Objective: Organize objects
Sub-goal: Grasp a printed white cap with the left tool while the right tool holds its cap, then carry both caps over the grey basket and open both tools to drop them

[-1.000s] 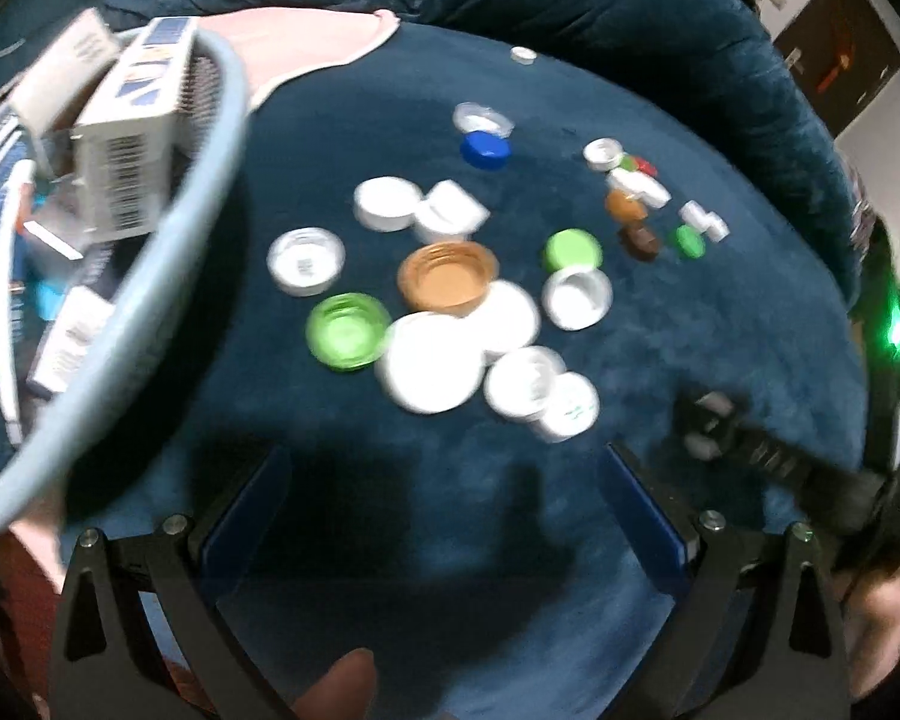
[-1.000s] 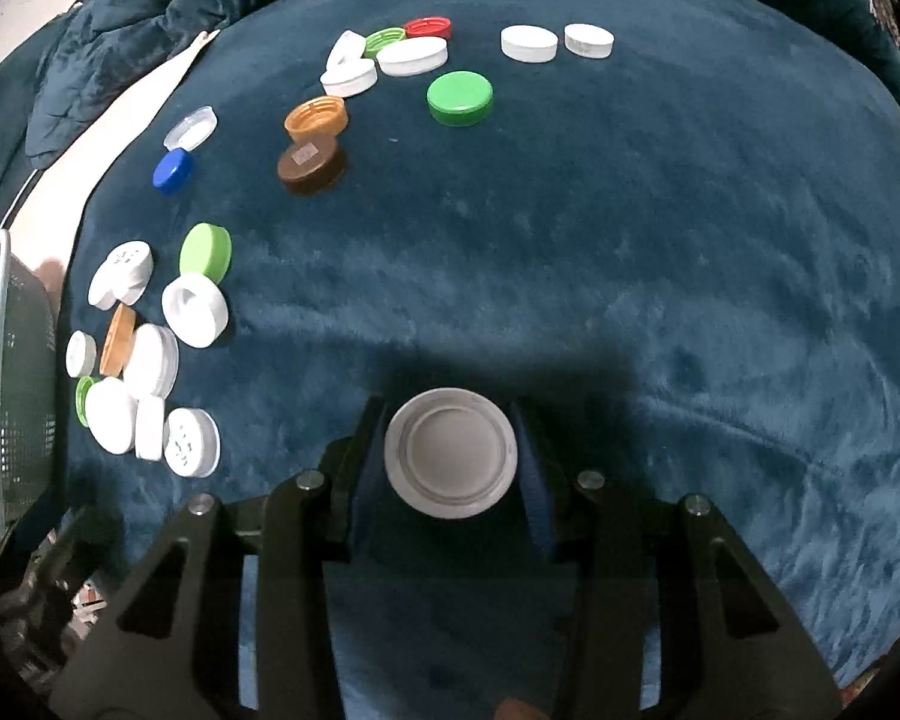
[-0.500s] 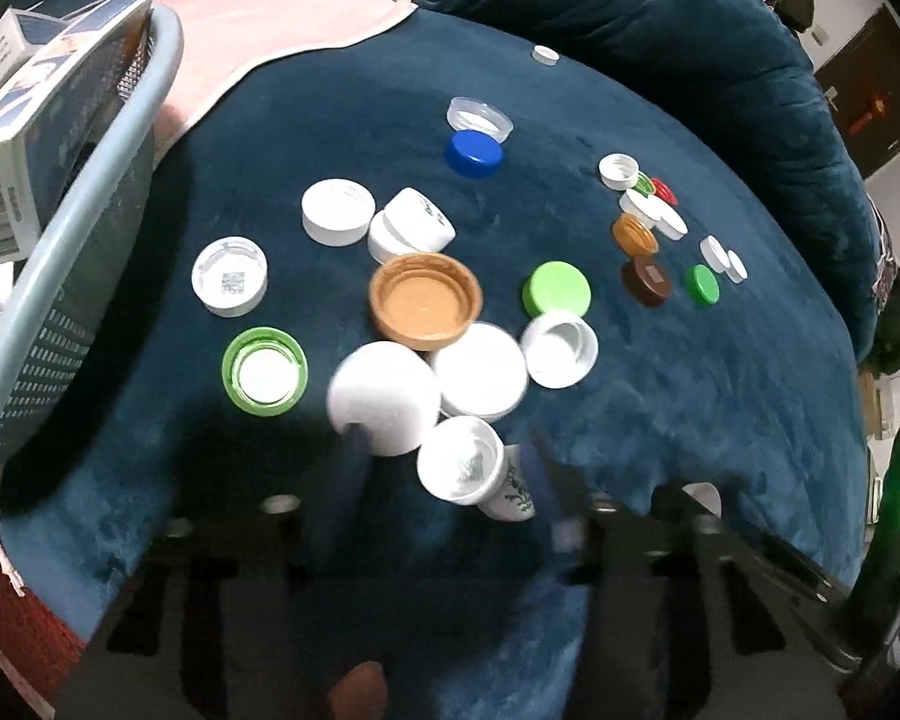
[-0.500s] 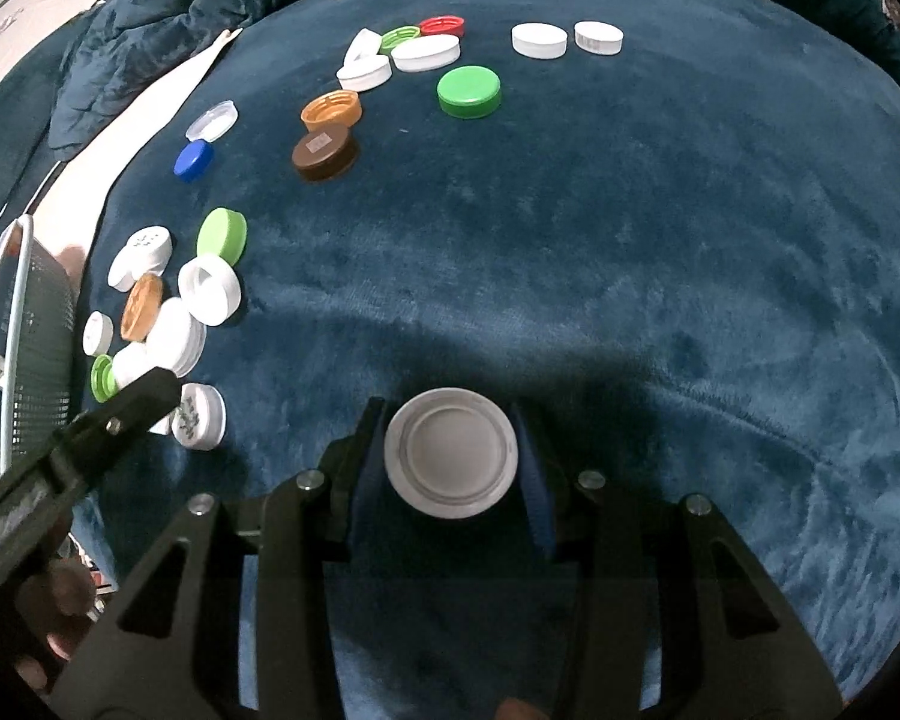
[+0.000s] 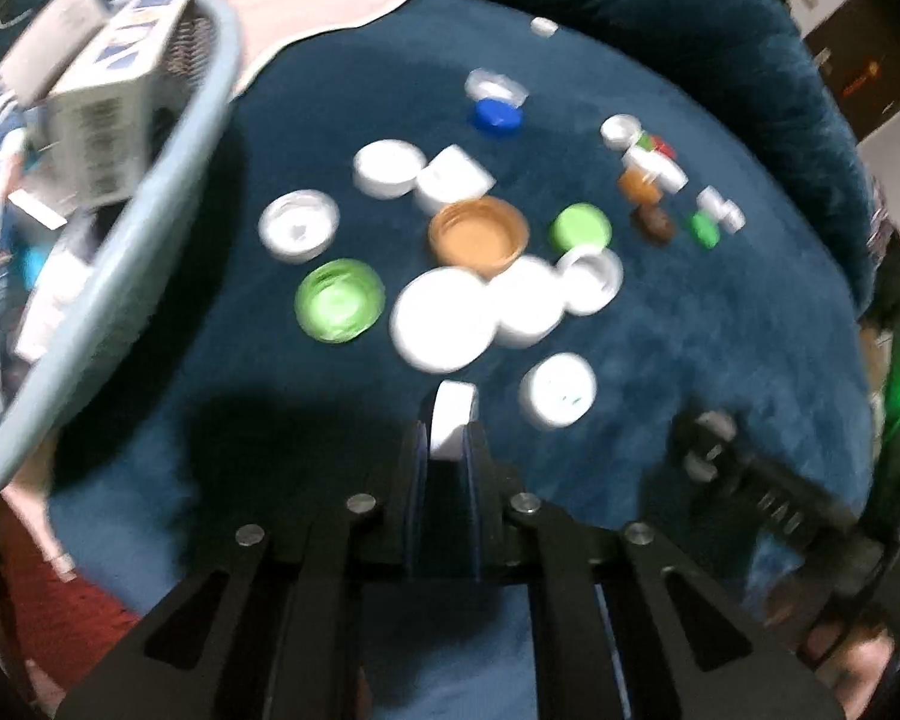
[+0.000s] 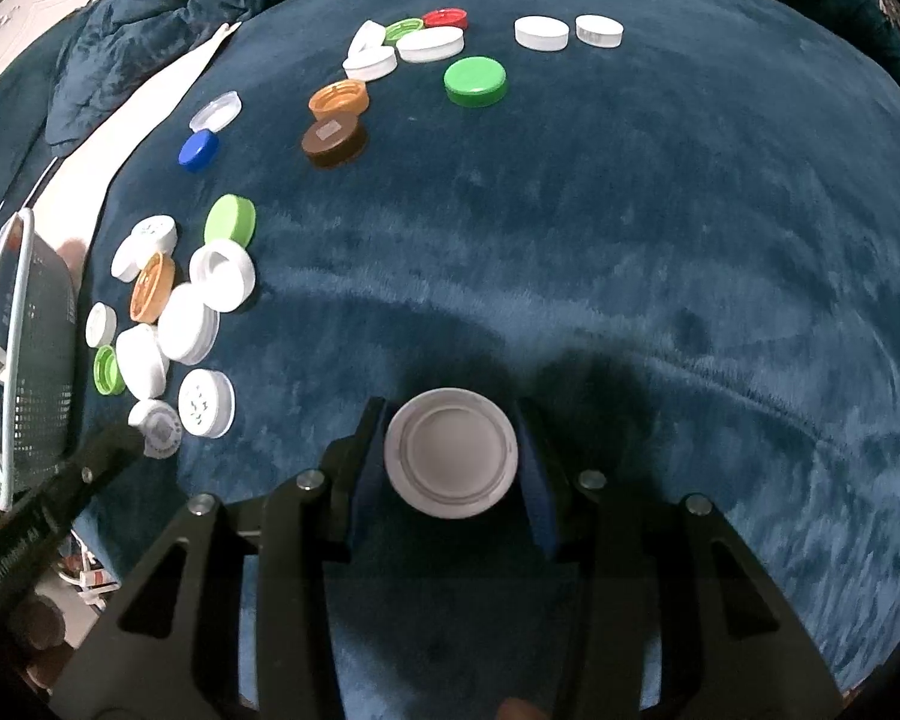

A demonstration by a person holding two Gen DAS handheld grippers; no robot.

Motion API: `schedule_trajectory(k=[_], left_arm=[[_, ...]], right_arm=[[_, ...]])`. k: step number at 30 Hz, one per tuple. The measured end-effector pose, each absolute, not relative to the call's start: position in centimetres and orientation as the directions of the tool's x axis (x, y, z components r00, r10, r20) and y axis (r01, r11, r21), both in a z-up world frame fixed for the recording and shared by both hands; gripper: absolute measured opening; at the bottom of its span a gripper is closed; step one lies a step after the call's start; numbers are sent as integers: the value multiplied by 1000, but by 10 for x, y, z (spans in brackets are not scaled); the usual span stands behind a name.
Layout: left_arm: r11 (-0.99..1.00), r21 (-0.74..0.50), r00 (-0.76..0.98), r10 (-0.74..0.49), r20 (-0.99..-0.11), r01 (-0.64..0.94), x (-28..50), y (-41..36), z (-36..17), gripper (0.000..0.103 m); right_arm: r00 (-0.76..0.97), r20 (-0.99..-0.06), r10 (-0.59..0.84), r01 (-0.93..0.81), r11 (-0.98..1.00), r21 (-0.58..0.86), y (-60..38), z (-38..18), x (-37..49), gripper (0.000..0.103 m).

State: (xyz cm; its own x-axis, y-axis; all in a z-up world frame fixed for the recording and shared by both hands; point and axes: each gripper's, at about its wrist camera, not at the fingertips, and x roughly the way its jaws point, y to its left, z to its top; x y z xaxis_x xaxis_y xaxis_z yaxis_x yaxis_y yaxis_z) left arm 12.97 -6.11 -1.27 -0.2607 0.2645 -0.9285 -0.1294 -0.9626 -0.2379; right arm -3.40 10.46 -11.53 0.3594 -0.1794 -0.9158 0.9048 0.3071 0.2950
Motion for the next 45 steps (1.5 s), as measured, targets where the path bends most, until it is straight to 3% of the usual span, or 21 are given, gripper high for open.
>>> schedule_trajectory(k=[2,4,5,7,14,17,24,35,45], left_arm=[[-973,-191,-274,220,-936,-128,136,-68,-10,12],[-979,-161,-286,191,-939,-127,140,-74,-8,27],[-980,-147,-294,180,-939,-131,141,-75,-7,46],[-979,-127,-321,173,-931,-159,144,-72,-4,59],[-968,-42,-333,126,-935,-248,135,-46,-20,59],[-970,-32,-315,110,-943,-241,129,-47,-31,31],[-965,-109,-330,186,-926,-238,134,-62,-15,31],[-969,-128,-429,209,-879,-209,152,-100,41,31],[-984,-178,-522,147,-840,10,151,-201,69,31]], right_arm=[[360,-916,-178,904,310,295,107,-114,-34,42],[360,-916,-175,904,309,296,107,-114,-32,42],[361,-916,-173,903,308,298,107,-114,-31,42],[364,-916,-170,901,312,301,106,-114,-28,42],[367,-916,-163,896,327,301,106,-116,-25,42],[371,-915,-159,894,327,306,106,-116,-24,42],[404,-904,-139,889,293,352,104,-115,-31,42],[509,-857,-78,817,356,453,120,-84,-8,42],[600,-799,-40,702,505,502,160,-28,62,42]])
